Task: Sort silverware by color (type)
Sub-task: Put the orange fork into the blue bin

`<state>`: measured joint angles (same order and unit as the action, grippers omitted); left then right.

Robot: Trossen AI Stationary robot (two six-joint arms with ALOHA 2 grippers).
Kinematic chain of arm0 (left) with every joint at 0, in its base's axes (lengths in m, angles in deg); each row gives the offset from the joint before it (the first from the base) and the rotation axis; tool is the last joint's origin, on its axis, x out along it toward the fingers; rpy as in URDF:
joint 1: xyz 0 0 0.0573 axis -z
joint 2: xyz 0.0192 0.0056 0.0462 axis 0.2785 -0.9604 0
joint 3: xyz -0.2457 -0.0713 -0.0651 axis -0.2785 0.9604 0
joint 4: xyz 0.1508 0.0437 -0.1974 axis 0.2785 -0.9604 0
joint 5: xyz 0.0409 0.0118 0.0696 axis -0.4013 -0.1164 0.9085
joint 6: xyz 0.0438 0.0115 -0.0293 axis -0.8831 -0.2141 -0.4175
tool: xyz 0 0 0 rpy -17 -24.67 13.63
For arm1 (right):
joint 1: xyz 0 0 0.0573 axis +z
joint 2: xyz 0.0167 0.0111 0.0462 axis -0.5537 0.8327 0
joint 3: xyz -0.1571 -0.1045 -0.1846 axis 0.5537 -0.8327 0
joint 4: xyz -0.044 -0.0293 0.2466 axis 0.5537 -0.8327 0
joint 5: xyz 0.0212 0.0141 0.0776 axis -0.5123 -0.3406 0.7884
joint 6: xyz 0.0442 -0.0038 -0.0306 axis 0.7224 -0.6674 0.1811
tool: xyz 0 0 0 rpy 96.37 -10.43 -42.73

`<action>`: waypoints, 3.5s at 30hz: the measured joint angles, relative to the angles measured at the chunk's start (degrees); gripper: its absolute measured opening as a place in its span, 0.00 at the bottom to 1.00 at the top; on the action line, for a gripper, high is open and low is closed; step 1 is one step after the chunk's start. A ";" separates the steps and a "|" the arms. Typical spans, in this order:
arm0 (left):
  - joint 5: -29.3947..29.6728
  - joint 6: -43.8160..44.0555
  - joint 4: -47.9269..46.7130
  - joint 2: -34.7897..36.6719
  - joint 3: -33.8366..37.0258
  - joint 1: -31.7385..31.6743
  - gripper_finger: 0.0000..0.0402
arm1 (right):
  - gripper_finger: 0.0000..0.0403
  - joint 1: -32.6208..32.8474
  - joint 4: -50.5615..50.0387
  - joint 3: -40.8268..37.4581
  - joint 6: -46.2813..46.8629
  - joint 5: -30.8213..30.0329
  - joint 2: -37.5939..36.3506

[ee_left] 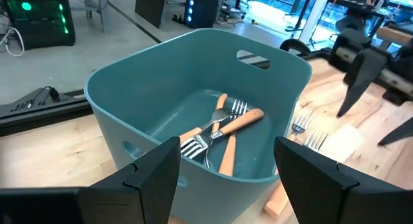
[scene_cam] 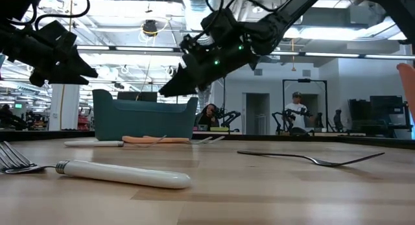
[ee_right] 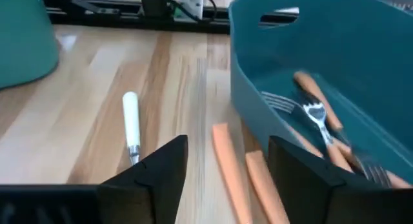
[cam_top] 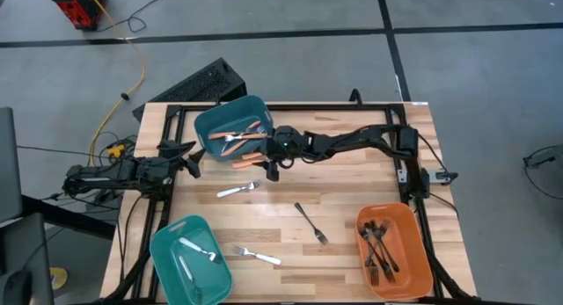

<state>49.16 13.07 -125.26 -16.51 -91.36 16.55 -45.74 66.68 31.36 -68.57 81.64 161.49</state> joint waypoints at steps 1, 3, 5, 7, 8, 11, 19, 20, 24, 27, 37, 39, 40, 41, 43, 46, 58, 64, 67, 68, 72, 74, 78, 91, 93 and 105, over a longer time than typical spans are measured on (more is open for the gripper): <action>-0.02 0.00 -0.03 0.00 0.00 0.00 0.58 | 0.60 -0.21 -0.78 -0.14 -0.01 0.00 0.14; 0.08 0.00 0.01 0.00 0.00 0.00 0.58 | 0.60 -0.43 -0.80 -0.27 -0.14 0.00 0.84; 0.09 0.00 0.00 0.00 0.00 0.00 0.58 | 0.60 -0.51 0.28 -0.08 -0.09 -0.01 2.35; 0.08 0.00 -0.01 0.00 0.00 0.00 0.58 | 0.60 -0.72 -0.70 -0.20 0.25 0.00 3.67; 0.10 0.00 0.00 0.00 0.00 0.00 0.58 | 0.60 -0.80 -0.38 -0.20 0.21 0.00 4.59; 0.09 0.00 0.00 0.00 0.00 0.00 0.58 | 0.60 -0.78 -0.34 -0.10 0.26 -0.08 6.48; 0.13 0.04 0.00 0.00 0.00 0.00 0.58 | 0.60 -2.02 0.45 0.05 1.38 -1.35 7.92; 0.11 0.07 0.00 0.00 0.00 0.00 0.58 | 0.60 -2.14 0.69 0.07 1.40 -1.44 7.87; 0.45 0.11 0.00 0.00 0.00 0.00 0.58 | 0.60 -2.84 0.23 0.05 1.40 -1.38 7.87; 0.47 0.14 0.00 0.00 0.00 0.00 0.58 | 0.60 -3.11 0.09 0.05 1.36 -1.38 7.87; 0.48 0.15 0.00 0.00 0.00 0.00 0.58 | 0.59 -3.05 -1.35 0.05 1.35 -1.36 7.87; 0.50 0.15 0.00 0.00 0.00 0.00 0.58 | 0.59 -2.95 -1.18 0.05 1.36 -1.36 7.87; 0.50 0.15 0.00 0.00 0.00 0.00 0.58 | 0.59 -2.97 -1.25 0.05 1.36 -1.36 7.87; 0.49 0.15 0.00 0.00 0.00 0.00 0.58 | 0.59 -2.99 -1.32 0.05 1.36 -1.38 7.87; 0.50 0.15 0.00 0.00 0.00 0.00 0.58 | 0.59 -3.10 -0.59 0.05 1.36 -1.97 8.57; 0.48 0.15 0.00 0.00 0.00 0.00 0.58 | 0.59 -3.12 2.16 0.12 2.02 -2.97 10.67; 0.14 0.18 0.09 0.00 0.00 0.00 0.58 | 0.59 -2.51 1.73 0.25 2.84 -3.32 11.91; 0.07 0.17 0.04 0.00 0.00 0.00 0.58 | 0.59 0.36 0.16 0.23 2.82 -3.36 11.83; 0.05 0.17 0.04 0.00 0.00 -0.01 0.58 | 0.59 2.72 -0.17 0.21 2.83 -3.57 11.77; 0.06 0.18 0.06 0.00 0.00 0.00 0.58 | 0.59 3.48 -0.50 0.17 2.85 -4.06 11.27; 0.04 0.17 0.06 0.00 0.00 0.00 0.58 | 0.59 5.99 -3.14 -0.08 2.87 -7.44 8.51; 0.11 0.17 0.04 0.00 0.00 0.00 0.58 | 0.59 6.95 -5.46 -0.38 2.23 -8.75 6.27; 0.30 0.15 0.09 -0.04 0.00 0.00 0.58 | 0.59 7.71 -5.72 -0.12 -2.16 -13.29 2.29; 0.35 0.15 0.07 0.02 0.00 0.00 0.58 | 0.59 3.72 -11.50 -0.08 -3.68 -11.98 1.49; 0.33 0.15 0.04 0.02 0.00 0.00 0.58 | 0.59 3.72 -11.59 -0.08 -5.08 -11.31 1.49; 0.33 0.15 0.06 0.02 0.00 0.00 0.58 | 0.59 1.22 -12.43 0.04 -10.44 -6.55 3.16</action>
<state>49.49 13.22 -125.20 -16.49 -91.36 16.55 -44.52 54.25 31.40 -79.00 75.08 164.65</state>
